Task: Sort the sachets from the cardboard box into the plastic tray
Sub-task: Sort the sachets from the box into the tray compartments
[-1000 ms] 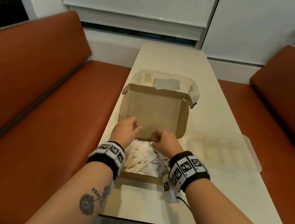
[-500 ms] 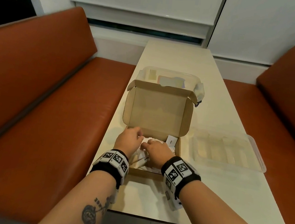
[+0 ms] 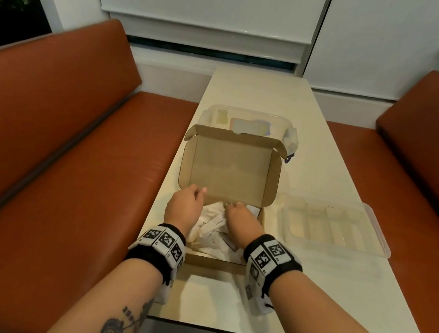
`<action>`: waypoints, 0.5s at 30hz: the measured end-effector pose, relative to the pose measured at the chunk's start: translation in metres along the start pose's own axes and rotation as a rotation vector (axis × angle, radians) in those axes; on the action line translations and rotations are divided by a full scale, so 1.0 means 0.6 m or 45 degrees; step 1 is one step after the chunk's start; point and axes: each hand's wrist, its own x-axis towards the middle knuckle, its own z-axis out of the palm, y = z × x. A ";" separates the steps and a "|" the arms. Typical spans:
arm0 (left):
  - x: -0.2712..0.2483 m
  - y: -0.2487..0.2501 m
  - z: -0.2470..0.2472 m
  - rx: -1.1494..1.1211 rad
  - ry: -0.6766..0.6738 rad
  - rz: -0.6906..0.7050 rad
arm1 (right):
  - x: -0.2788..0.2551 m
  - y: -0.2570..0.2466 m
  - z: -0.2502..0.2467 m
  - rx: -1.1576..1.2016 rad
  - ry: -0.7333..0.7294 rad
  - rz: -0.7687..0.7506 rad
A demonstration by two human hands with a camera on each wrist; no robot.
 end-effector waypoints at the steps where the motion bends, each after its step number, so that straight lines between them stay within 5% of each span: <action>1: -0.002 0.007 -0.002 0.011 0.034 -0.045 | 0.003 0.004 -0.010 0.056 0.049 0.046; 5: -0.014 0.036 0.004 -0.086 -0.125 -0.380 | 0.014 0.017 -0.047 0.281 0.238 0.218; 8: -0.027 0.060 0.016 -0.529 -0.352 -0.641 | 0.016 0.020 -0.065 0.421 0.331 0.285; 12: -0.034 0.081 0.034 -1.046 -0.518 -0.593 | 0.008 0.004 -0.066 0.504 0.342 0.233; 15: -0.032 0.089 0.041 -1.404 -0.428 -0.605 | 0.002 -0.014 -0.060 0.581 0.301 0.219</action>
